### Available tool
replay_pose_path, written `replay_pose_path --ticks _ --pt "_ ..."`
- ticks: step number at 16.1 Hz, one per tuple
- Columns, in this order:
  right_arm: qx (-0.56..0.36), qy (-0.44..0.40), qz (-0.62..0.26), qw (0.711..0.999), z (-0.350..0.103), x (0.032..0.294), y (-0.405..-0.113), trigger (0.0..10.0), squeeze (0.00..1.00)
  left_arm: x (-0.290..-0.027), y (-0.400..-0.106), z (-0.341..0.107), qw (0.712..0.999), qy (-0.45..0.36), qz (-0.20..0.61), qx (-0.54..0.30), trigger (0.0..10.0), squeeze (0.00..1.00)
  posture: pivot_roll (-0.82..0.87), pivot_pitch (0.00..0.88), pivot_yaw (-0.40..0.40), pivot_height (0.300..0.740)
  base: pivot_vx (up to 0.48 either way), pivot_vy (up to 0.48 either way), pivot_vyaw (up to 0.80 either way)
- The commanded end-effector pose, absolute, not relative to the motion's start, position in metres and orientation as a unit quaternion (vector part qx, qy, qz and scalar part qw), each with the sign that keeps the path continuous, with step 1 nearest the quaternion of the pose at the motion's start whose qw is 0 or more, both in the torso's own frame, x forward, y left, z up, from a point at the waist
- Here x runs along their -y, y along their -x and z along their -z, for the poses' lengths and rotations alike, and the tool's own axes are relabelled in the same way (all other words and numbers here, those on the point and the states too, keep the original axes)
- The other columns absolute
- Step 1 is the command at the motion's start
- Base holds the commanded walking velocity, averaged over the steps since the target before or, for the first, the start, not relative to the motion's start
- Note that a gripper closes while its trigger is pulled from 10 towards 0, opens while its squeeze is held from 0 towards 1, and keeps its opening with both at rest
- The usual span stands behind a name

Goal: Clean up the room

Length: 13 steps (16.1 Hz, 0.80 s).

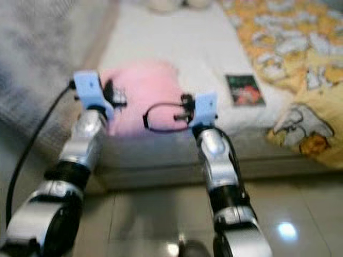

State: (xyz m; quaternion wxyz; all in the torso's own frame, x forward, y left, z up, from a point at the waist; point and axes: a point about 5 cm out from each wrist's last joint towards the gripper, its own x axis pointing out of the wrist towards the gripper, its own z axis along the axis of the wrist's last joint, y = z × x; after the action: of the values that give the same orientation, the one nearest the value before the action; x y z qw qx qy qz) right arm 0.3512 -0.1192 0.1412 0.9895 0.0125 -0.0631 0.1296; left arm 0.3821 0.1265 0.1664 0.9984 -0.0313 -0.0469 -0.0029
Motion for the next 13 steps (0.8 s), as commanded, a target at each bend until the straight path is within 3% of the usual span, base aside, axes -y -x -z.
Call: replay_pose_path --ticks 1,10,13 --pt "0.076 -0.018 -0.117 0.99 -0.1466 0.1256 -0.3532 10.0 0.0 -0.1262 -0.3846 -0.1813 0.997 0.025 0.0 0.075 10.0 0.0 -0.12 0.0 0.061 0.74 0.48 0.0 0.0" --pt "0.071 -0.006 -0.12 0.99 -0.1452 0.1253 -0.3543 10.0 0.0 -0.1302 -0.3854 -0.1823 0.997 0.03 -0.021 0.074 10.0 0.0 -0.12 0.0 0.058 0.74 0.475 0.0 0.0" --pt "0.072 -0.009 -0.126 0.989 -0.1461 0.1239 -0.3548 10.0 0.0 -0.1298 -0.3854 -0.182 0.997 0.025 -0.019 0.073 10.0 0.0 -0.11 0.0 0.056 0.74 0.458 0.0 0.34"
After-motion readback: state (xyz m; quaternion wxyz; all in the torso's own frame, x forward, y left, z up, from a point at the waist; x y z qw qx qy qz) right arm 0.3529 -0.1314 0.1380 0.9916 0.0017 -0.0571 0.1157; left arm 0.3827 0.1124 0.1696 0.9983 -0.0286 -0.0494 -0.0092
